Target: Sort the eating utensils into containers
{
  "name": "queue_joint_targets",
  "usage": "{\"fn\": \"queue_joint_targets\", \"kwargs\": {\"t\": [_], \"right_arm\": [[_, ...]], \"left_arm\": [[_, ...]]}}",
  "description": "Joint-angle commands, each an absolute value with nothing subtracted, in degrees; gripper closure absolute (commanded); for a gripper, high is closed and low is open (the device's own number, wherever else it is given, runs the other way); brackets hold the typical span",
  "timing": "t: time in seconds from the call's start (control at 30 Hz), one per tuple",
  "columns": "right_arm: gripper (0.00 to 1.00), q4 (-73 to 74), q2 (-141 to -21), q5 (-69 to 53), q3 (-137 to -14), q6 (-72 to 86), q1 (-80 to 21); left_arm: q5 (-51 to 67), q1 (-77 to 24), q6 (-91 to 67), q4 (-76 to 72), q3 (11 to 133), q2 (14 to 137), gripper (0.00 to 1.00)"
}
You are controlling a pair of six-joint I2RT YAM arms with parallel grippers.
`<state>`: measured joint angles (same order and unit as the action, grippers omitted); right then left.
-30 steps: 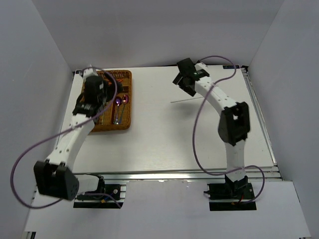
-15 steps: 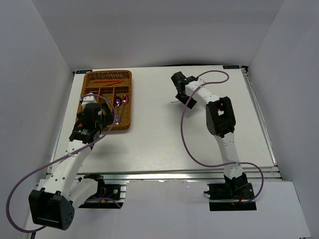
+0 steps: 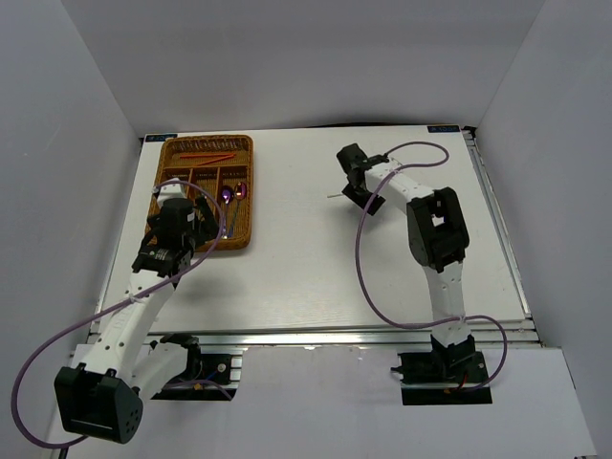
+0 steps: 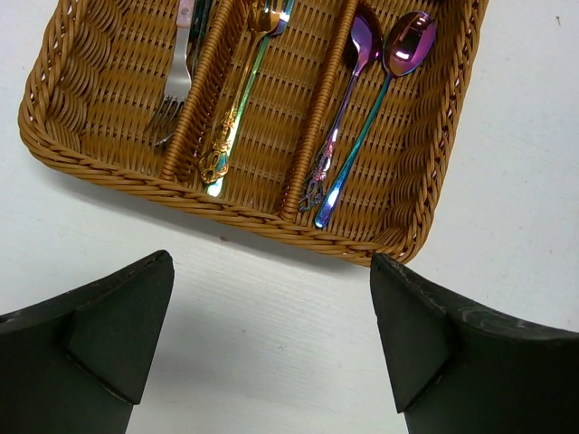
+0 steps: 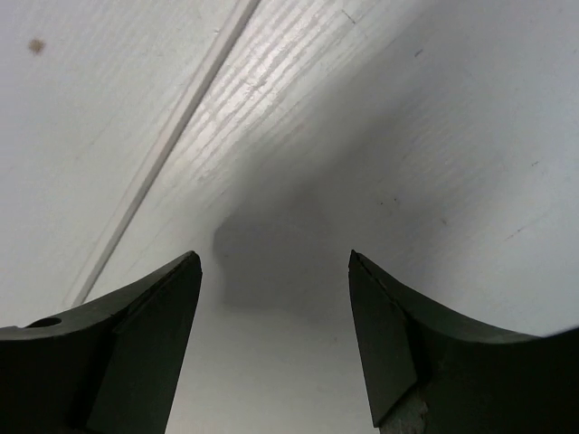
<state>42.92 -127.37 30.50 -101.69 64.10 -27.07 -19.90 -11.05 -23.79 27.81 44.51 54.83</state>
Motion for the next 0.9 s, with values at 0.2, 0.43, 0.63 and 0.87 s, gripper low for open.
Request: {"fn": "queue_joint_targets", "kwargs": {"t": [0.2,0.43,0.63,0.87], "right_arm": [[0.27,46.7,-137.6,32.3,-125.6,61.5,-27.2],[0.24,49.9,-140.0,33.0,-124.4,63.1,-27.0],[0.24,50.6,-141.6,32.5,-124.2,61.6,-26.6],[0.38,48.1,-141.0,26.4,-116.2,57.9,-24.5]], "left_arm": [[-19.9,-11.0,-22.9,27.2,44.7,54.3,0.02],[-19.1,-10.8,-22.3,27.3,45.2,56.0,0.02],[-18.1,-10.8,-22.2,27.3,45.3,56.1,0.02],[-17.2,-10.6,-22.1,27.3,45.1,56.0,0.02]]}}
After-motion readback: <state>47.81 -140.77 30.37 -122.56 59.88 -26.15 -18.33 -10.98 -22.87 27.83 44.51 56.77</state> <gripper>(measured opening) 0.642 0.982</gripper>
